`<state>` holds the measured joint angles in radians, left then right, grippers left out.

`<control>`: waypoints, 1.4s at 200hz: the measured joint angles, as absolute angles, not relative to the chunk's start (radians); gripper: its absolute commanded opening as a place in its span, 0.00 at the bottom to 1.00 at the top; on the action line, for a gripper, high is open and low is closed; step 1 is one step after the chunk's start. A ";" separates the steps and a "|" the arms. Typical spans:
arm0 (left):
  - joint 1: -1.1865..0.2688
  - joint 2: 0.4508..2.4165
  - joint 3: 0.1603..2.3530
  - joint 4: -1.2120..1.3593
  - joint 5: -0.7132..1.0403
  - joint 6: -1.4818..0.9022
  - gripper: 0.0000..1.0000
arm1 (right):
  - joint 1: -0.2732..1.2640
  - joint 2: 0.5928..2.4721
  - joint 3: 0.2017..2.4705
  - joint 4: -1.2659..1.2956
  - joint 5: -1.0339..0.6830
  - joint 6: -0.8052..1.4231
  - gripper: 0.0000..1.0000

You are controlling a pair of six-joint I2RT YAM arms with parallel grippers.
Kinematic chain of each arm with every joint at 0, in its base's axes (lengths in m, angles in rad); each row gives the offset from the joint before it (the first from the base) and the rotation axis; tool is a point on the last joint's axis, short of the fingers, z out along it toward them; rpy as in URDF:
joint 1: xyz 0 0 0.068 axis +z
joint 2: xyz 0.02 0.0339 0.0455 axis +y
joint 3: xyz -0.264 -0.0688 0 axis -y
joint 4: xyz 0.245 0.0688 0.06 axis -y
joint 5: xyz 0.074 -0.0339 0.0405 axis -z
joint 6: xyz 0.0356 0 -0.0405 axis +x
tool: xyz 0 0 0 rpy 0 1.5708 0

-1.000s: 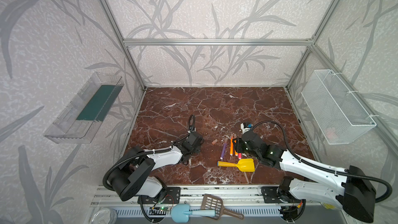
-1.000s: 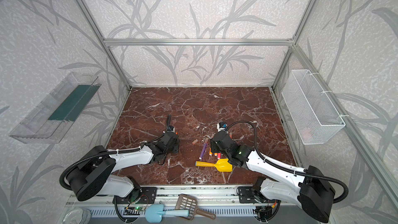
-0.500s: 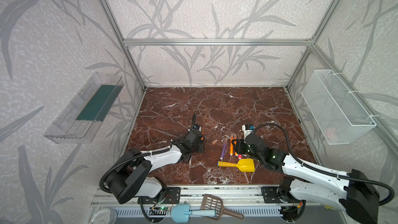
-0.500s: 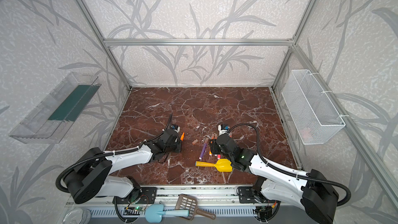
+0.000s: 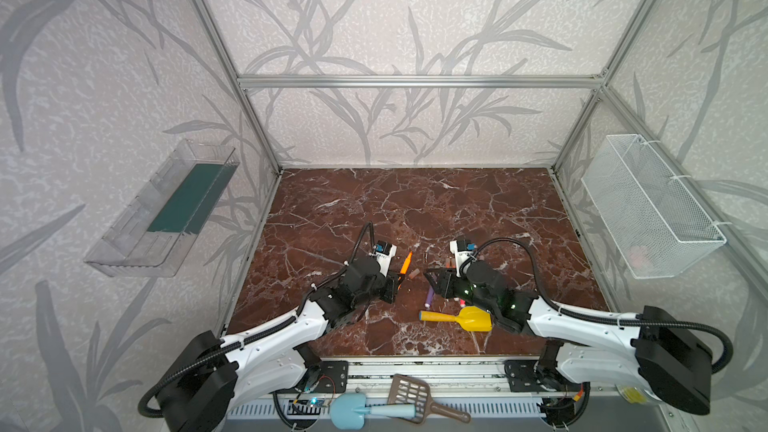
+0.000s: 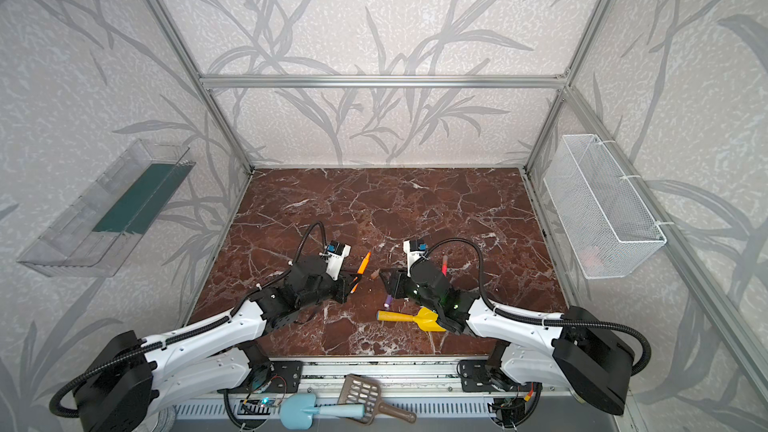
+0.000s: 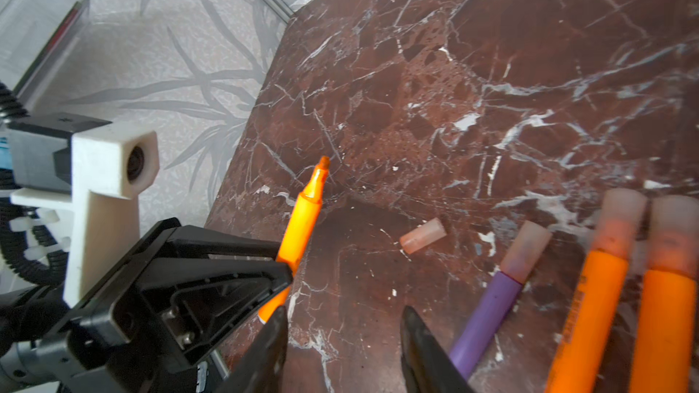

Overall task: Insert the pens into the pen caps
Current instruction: 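Lift the orange marker with the left gripper while the right gripper approaches it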

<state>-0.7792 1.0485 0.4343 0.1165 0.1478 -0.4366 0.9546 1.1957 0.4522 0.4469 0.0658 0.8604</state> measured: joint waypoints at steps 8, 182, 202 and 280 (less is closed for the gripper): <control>-0.793 1.048 0.434 0.120 0.150 -0.437 0.01 | 0.963 1.197 0.451 0.469 0.065 0.863 0.49; -0.865 0.940 0.374 0.217 0.203 -0.439 0.00 | 1.041 1.309 0.482 0.591 0.095 0.867 0.42; -0.868 0.940 0.371 0.219 0.210 -0.439 0.00 | 1.052 1.320 0.500 0.596 0.098 0.869 0.41; -0.870 0.933 0.368 0.244 0.228 -0.438 0.01 | 1.053 1.322 0.510 0.598 0.143 0.871 0.35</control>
<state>-0.8700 0.9333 0.3676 0.2440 0.2279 -0.4381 1.0531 1.3220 0.5098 0.5976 0.1429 0.8715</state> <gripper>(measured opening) 0.143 0.350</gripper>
